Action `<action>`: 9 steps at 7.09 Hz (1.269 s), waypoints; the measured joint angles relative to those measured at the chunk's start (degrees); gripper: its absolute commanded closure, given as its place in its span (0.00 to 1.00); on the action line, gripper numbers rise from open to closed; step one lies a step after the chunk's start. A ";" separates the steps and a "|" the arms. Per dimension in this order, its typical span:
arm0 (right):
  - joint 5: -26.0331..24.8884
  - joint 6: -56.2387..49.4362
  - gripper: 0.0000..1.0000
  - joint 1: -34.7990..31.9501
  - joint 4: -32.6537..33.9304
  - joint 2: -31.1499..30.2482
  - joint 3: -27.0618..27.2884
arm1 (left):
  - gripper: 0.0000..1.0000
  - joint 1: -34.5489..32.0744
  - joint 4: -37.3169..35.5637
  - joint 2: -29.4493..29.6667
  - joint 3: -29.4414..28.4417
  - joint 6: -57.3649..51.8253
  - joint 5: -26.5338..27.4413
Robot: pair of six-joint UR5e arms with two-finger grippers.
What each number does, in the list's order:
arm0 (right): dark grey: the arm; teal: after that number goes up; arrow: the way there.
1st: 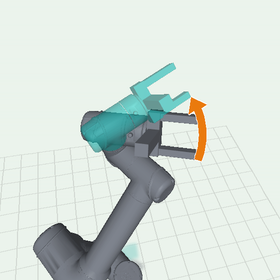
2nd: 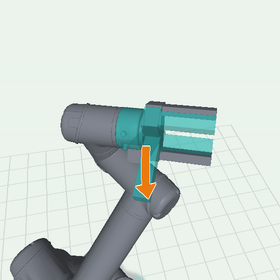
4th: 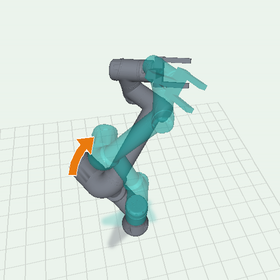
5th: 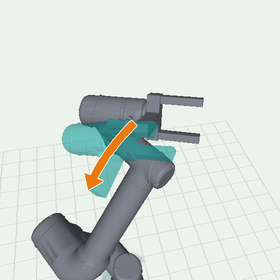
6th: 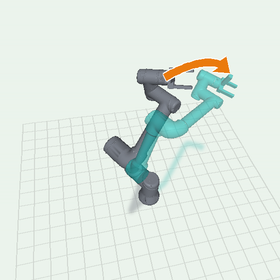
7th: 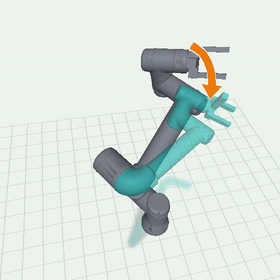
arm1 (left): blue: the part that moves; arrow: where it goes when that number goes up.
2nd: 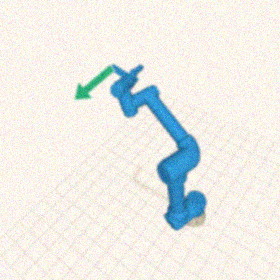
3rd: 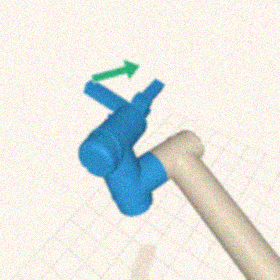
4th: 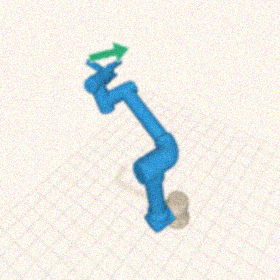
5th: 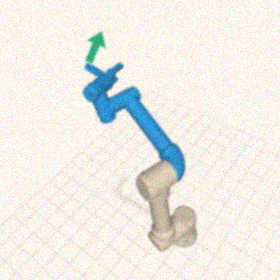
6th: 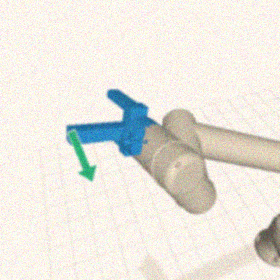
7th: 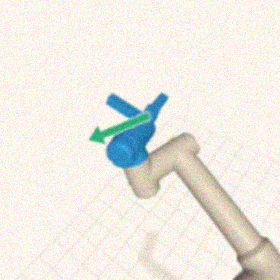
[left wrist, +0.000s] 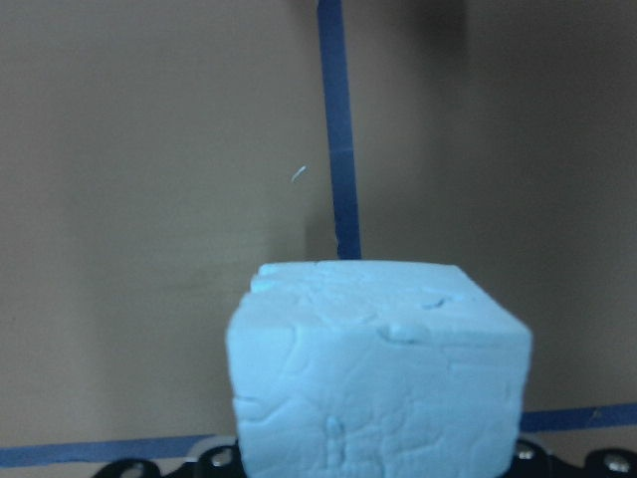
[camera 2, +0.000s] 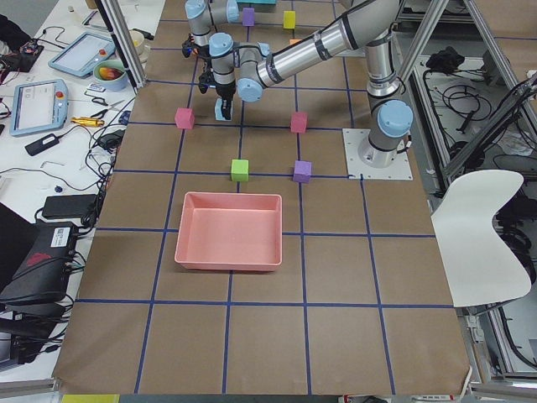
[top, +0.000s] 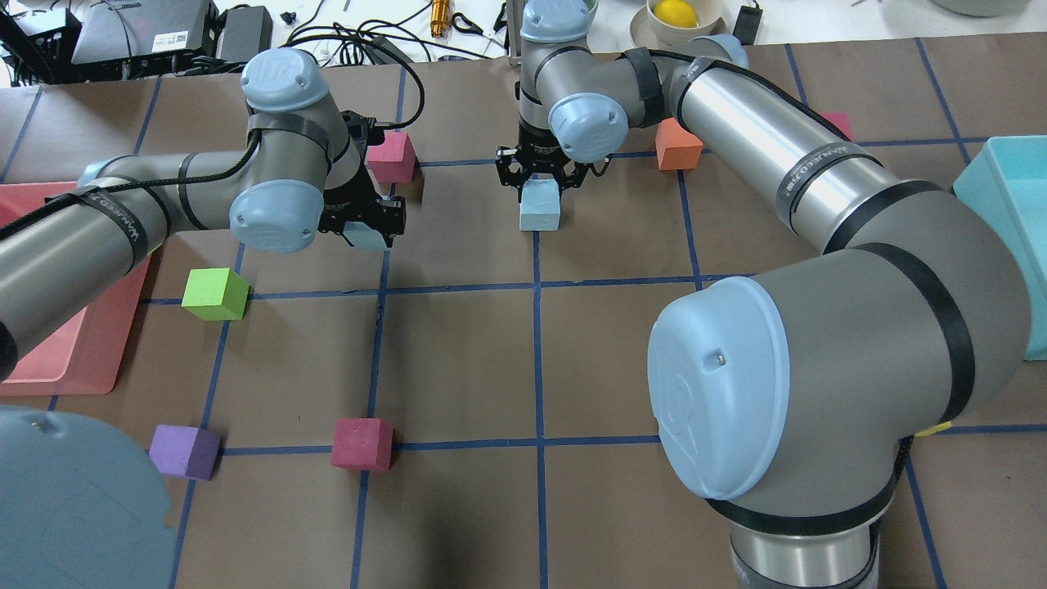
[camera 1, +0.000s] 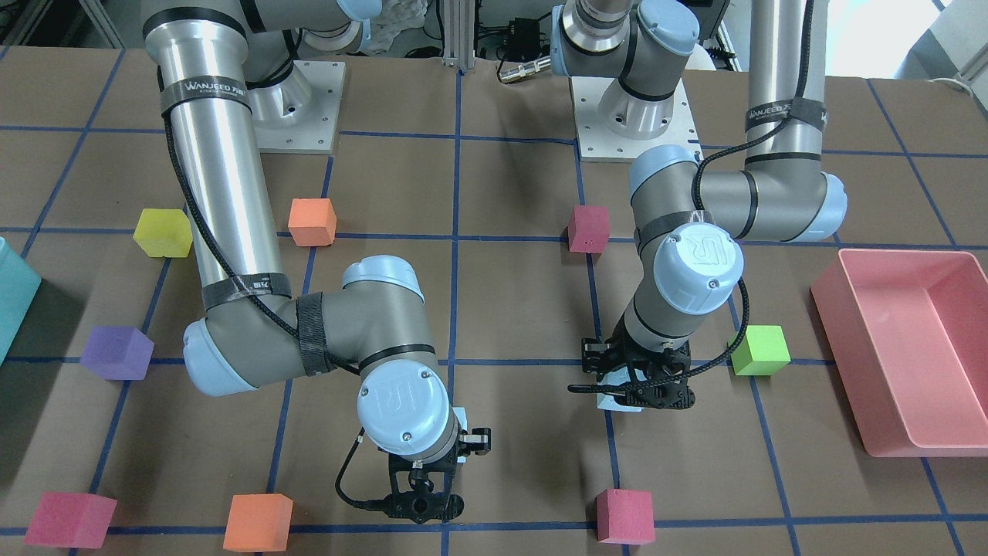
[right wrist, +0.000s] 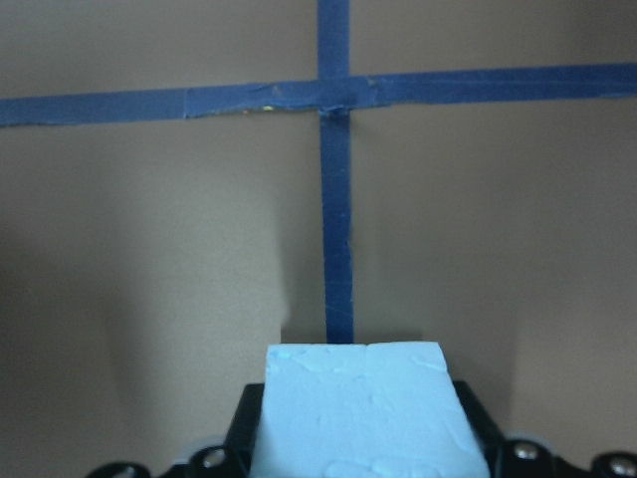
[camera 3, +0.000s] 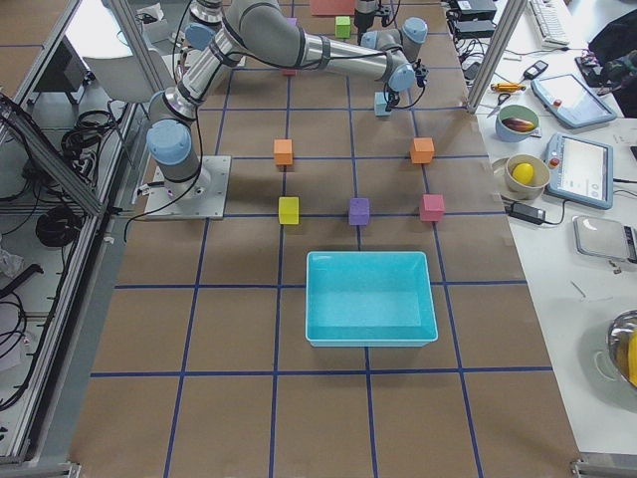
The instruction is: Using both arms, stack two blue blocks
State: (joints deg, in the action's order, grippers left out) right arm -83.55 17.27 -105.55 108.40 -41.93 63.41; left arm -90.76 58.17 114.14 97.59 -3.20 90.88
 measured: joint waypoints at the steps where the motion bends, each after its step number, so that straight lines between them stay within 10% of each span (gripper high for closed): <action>1: 0.19 0.11 0.00 0.00 -0.08 -0.01 0.01 | 1.00 -0.04 1.59 0.06 -1.60 0.12 -0.02; 5: -0.53 -0.83 0.00 2.20 -2.53 -6.26 -0.01 | 1.00 -0.85 9.38 0.95 -8.94 2.27 -0.53; 9: -4.36 -4.98 0.00 9.35 -20.93 -21.38 0.64 | 1.00 -8.49 11.54 4.12 -15.72 14.02 -0.64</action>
State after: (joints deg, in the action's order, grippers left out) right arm -87.91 12.29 -96.20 87.46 -63.31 64.05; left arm -99.25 69.71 118.26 81.87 10.82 90.24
